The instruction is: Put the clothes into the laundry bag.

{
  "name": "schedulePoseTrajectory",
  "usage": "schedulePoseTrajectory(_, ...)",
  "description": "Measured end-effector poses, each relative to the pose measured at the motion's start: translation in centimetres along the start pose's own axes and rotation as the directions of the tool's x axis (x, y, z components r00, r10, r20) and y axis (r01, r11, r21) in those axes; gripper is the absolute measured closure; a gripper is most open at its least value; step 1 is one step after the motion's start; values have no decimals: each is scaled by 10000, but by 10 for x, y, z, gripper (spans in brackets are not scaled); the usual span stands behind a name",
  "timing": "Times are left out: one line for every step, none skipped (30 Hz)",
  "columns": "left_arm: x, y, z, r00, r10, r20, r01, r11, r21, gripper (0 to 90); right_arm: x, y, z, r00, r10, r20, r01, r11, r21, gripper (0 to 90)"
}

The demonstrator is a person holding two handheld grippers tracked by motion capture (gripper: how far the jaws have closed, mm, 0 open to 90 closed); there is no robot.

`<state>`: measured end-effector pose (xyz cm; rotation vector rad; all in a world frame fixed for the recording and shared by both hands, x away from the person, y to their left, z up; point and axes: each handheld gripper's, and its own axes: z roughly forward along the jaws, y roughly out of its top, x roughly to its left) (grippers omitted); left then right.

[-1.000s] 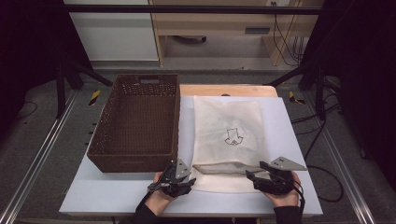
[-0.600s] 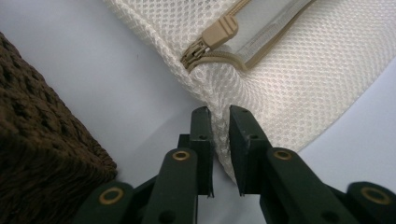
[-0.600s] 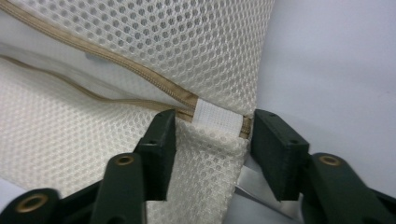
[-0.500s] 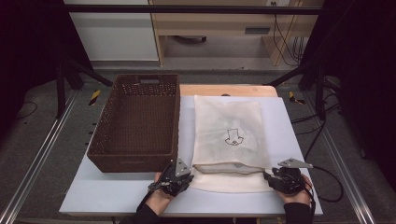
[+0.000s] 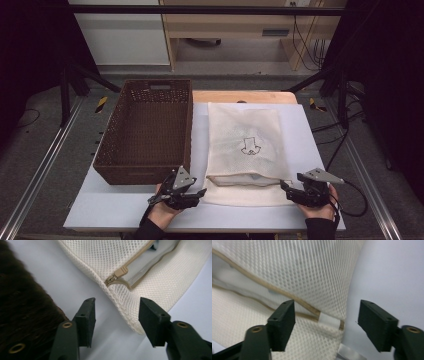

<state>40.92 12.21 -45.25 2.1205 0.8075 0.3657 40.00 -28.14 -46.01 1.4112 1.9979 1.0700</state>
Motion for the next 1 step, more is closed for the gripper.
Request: schedulePoseTrajectory(1,0,-4,10000,48,15,-48,10000,-76,439,1,1,-2,10000,7,-40,-7,9999,-160,255)
